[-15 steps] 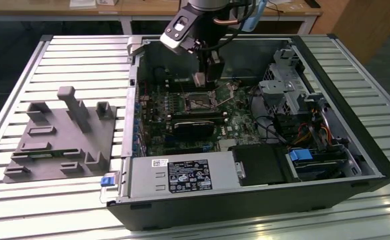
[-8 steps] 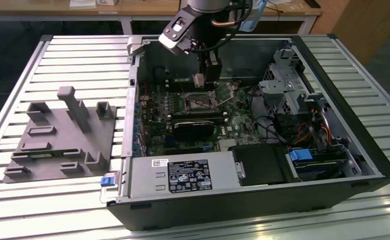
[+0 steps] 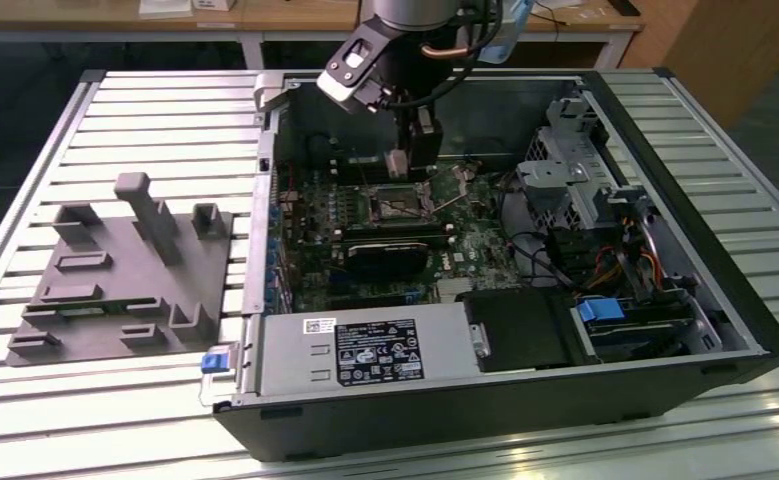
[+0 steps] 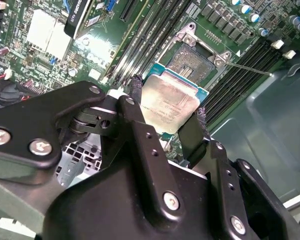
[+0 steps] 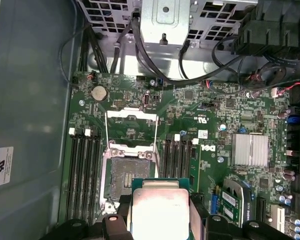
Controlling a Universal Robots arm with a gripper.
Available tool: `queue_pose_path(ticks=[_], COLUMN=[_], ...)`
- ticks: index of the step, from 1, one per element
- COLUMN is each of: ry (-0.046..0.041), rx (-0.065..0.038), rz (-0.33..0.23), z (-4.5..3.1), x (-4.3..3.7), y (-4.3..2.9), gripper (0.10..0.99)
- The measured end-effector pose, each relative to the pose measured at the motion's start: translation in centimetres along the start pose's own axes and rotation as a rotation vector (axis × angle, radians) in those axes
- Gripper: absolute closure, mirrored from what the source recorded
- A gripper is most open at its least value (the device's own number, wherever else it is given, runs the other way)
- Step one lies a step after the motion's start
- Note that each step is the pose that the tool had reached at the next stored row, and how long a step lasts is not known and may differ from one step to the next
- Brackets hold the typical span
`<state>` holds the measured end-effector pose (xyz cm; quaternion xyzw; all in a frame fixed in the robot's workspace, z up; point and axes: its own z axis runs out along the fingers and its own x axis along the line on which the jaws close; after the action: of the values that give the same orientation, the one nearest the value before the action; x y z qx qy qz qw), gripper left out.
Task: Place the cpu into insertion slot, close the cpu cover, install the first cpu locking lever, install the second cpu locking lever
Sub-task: 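Place the cpu into insertion slot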
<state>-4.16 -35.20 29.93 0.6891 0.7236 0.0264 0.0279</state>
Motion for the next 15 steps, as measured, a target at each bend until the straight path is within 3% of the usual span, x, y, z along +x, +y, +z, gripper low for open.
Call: queue_pose_path(ticks=[15], ry=[-0.0007], rx=[0.000], rz=[0.007], z=[0.87], x=[0.13], y=[-0.06], gripper=[0.545])
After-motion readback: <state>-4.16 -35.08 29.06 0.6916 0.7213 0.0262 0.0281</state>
